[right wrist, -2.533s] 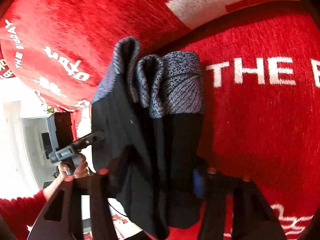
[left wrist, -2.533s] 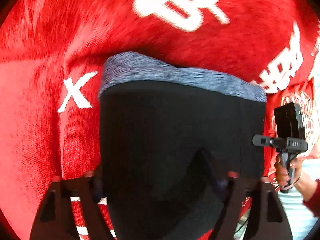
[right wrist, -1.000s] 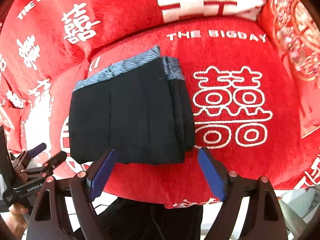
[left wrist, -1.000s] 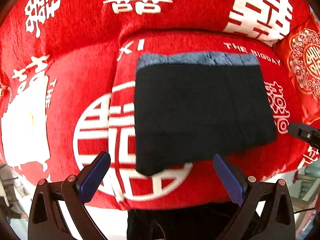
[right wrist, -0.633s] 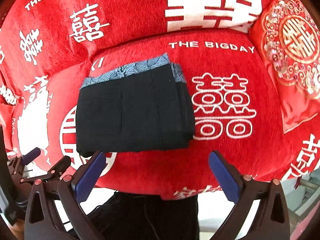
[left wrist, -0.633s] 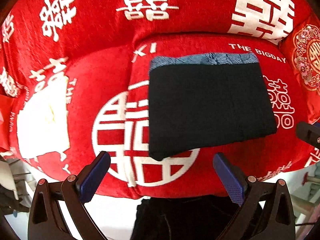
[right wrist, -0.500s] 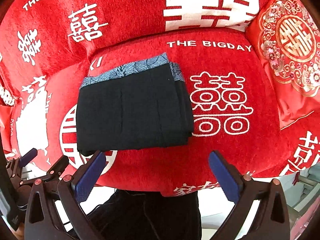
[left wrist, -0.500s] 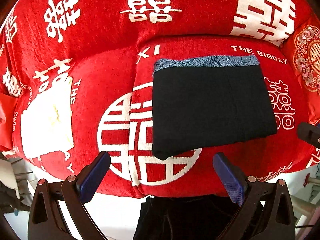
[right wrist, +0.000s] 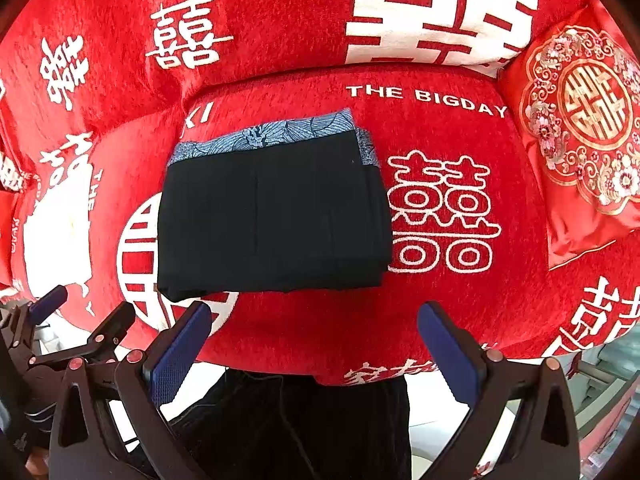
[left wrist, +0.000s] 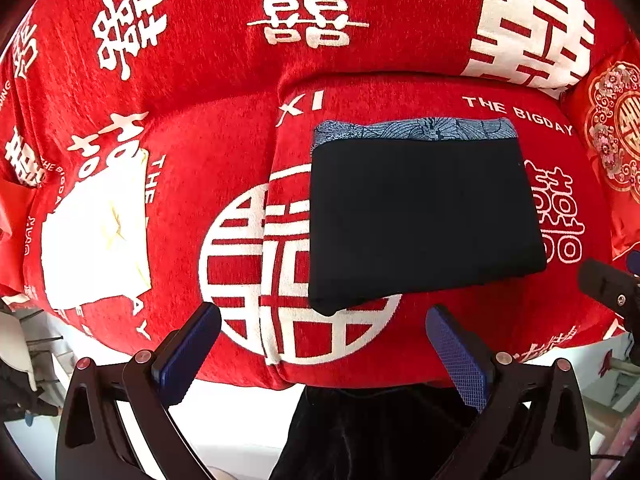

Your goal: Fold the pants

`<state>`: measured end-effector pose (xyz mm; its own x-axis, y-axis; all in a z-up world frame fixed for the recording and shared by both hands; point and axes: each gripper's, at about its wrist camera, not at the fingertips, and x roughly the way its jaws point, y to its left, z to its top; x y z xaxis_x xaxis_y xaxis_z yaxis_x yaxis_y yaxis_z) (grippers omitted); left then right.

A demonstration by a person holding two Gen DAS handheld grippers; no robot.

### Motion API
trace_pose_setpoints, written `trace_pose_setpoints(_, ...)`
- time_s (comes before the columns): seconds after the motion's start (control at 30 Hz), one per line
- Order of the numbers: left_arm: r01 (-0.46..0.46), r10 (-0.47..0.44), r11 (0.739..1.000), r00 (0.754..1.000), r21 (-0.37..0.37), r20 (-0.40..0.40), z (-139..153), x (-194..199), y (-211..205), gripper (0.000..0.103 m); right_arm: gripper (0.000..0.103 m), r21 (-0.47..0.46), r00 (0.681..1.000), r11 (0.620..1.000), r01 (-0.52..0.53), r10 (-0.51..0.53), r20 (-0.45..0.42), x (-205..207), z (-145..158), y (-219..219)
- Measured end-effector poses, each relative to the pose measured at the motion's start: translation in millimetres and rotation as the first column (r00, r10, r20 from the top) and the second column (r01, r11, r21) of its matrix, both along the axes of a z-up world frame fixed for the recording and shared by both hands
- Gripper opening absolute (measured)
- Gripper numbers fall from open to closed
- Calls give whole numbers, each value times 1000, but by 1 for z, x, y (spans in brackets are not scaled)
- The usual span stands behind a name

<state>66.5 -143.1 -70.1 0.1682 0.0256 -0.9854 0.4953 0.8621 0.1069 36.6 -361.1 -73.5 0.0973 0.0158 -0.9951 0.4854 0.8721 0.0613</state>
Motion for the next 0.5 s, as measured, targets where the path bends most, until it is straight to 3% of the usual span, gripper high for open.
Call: trace_pose_setpoints(0.5, 24, -24, 1000, 1000, -9, -2, 3, 0, -8, 103, 103, -20, 1000, 1000, -8, 7, -18, 6, 1, -2)
